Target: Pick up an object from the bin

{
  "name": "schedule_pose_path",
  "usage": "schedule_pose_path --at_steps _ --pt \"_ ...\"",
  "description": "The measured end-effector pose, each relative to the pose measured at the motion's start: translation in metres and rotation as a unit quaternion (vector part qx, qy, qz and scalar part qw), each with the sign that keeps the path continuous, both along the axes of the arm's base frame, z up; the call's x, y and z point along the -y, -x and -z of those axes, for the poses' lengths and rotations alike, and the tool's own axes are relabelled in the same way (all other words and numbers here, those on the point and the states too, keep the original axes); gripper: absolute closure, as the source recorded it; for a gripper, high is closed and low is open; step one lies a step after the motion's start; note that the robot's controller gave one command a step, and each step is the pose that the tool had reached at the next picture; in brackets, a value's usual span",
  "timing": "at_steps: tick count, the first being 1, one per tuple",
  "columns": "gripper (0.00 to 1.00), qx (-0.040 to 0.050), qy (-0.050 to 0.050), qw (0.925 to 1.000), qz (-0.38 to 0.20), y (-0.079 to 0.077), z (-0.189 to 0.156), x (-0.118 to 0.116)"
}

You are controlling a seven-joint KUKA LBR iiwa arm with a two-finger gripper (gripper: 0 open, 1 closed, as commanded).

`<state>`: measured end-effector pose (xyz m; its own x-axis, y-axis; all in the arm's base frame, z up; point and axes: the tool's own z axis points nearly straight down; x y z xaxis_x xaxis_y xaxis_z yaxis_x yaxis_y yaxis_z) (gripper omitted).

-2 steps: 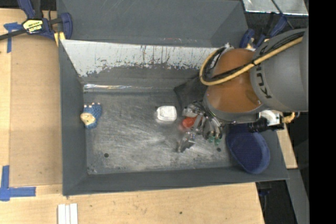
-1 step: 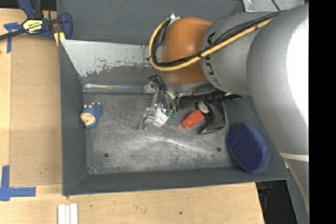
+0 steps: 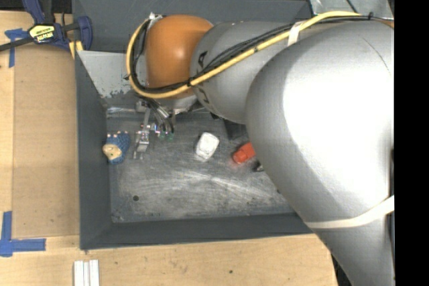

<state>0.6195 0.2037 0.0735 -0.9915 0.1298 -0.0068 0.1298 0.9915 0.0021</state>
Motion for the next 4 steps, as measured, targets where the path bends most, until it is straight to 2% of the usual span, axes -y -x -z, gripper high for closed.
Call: schedule_pose_path --at_steps 1,2,3,4 --pt "0.00 -0.0060 0.005 0.9978 0.066 -0.0069 0.0001 -0.0244" --pt "0.00 -0.0057 0.003 0.9908 0.135 -0.0038 0.0001 -0.0242" --pt "0.00 -0.0003 0.007 0.9953 0.097 -0.0013 -0.0005 -0.0318" --pt "0.00 -0.0018 0.000 0.9858 0.168 0.0026 -0.0003 -0.0247"
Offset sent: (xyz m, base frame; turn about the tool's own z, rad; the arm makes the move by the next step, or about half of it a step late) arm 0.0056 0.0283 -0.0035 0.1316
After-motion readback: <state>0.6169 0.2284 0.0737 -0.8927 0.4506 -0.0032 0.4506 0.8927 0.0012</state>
